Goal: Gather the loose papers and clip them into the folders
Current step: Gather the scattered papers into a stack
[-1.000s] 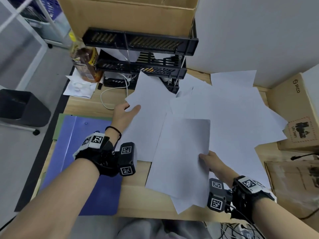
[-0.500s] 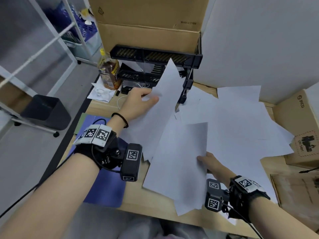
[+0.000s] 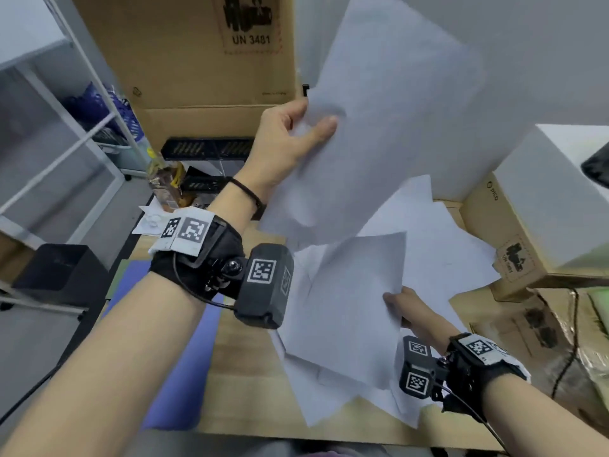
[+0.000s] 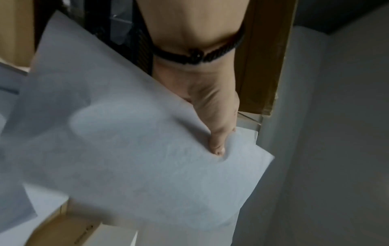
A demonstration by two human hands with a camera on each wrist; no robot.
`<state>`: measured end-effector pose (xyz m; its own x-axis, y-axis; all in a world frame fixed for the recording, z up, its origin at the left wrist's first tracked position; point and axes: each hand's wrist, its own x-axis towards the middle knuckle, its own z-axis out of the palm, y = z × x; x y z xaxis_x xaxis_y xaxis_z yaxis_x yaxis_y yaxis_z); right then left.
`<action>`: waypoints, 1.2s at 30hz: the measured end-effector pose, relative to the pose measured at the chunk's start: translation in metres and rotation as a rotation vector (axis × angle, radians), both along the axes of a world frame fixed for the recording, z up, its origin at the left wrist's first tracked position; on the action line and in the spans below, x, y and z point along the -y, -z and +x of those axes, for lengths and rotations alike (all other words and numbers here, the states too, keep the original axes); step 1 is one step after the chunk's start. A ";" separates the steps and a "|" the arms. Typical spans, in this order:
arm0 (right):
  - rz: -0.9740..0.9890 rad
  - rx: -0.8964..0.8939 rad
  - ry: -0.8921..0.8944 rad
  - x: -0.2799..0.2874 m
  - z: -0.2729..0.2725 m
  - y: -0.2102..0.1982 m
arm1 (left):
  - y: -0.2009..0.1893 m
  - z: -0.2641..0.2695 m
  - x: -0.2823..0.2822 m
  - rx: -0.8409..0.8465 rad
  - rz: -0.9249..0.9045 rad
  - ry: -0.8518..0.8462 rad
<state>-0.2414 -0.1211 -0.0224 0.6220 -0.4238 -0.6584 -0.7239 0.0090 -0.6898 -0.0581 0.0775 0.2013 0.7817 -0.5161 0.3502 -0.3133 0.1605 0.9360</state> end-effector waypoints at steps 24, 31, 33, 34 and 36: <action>0.077 -0.020 0.243 0.072 -0.038 0.044 | 0.232 -0.019 -0.033 -0.530 0.707 -0.331; 0.003 0.013 0.211 0.074 -0.013 0.042 | 0.227 -0.013 -0.038 -0.376 0.673 -0.266; 0.003 0.024 0.161 0.071 -0.005 0.038 | 0.222 -0.009 -0.033 -0.386 0.629 -0.205; 0.009 0.026 0.131 0.069 -0.002 0.036 | 0.219 -0.007 -0.030 -0.408 0.614 -0.182; 0.027 0.030 0.092 0.067 0.002 0.033 | 0.216 0.001 -0.024 -0.466 0.564 -0.152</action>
<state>-0.2391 -0.1882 -0.0552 0.6012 -0.4623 -0.6518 -0.6981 0.0930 -0.7099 -0.0571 0.1012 -0.0150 0.8613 -0.3938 -0.3212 0.1558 -0.3969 0.9045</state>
